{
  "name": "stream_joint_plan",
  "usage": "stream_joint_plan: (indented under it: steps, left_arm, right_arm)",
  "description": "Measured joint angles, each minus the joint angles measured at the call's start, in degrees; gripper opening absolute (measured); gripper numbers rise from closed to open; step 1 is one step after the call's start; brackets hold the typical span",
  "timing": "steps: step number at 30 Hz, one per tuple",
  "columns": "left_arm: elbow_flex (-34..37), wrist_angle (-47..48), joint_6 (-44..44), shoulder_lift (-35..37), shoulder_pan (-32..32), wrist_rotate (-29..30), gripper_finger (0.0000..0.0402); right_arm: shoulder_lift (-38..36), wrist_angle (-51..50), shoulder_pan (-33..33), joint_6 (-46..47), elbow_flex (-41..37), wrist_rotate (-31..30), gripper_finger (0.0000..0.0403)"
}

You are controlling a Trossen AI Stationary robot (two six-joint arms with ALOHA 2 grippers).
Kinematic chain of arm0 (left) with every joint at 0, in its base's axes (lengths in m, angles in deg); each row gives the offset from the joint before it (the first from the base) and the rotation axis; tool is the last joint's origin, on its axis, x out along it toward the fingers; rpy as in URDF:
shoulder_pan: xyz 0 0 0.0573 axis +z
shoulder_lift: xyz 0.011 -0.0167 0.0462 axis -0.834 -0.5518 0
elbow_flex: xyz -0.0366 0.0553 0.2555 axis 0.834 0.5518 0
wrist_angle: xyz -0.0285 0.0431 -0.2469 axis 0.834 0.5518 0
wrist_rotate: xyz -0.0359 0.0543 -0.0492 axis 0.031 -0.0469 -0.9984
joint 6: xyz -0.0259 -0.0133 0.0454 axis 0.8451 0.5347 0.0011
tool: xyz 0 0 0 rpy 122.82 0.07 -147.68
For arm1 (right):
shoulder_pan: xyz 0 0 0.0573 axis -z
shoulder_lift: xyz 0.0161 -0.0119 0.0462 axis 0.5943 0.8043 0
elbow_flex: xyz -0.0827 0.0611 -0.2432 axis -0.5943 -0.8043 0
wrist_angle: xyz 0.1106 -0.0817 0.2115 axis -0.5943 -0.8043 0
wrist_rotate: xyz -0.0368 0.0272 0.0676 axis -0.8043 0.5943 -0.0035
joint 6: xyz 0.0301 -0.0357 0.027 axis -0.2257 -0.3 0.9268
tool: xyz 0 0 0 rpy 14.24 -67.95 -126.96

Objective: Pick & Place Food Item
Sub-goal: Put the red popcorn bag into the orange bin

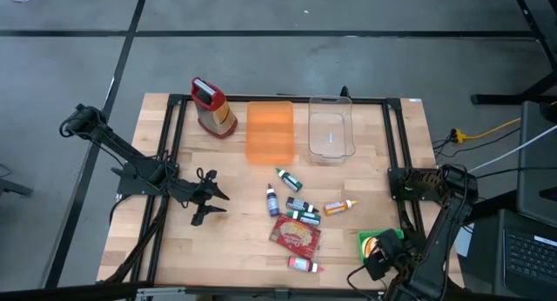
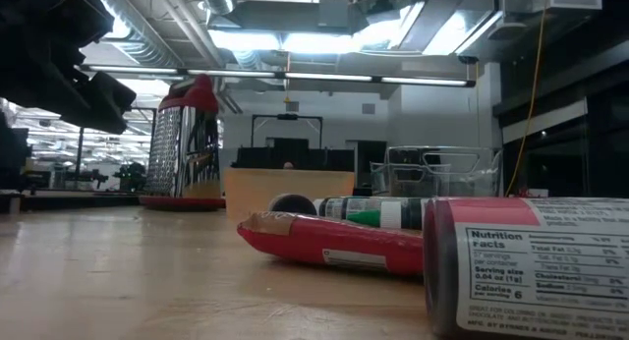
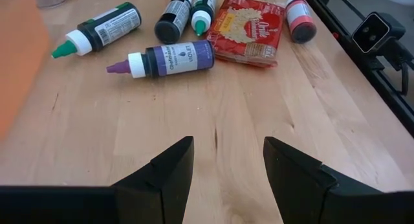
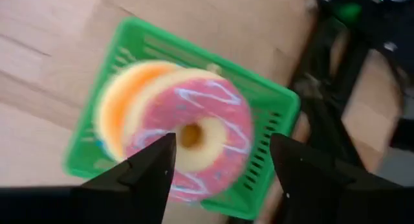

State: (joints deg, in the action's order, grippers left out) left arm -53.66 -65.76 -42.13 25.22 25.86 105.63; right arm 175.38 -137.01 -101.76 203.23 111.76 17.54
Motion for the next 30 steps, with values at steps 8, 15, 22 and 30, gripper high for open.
stream_joint_plan:
  steps: [8,15,22,30]
  left_arm:
    - [0.0,-4.8,-3.5,0.0,0.0,1.9,0.0182]
    - [0.0,-16.2,-10.7,0.2,0.0,7.0,0.0182]
    - [0.0,-31.6,-21.4,2.9,2.0,2.7,0.0182]
    - [0.0,-25.9,-18.2,6.3,15.6,-7.7,0.0182]
  right_arm:
    - [-2.2,0.0,1.6,-1.0,1.9,-16.2,0.0244]
    - [-3.4,0.0,5.0,-5.9,2.3,-46.5,0.0244]
    - [-3.4,0.8,12.6,-13.4,2.3,-68.3,0.0245]
    - [-3.4,24.4,25.9,-44.7,2.3,-57.4,0.0245]
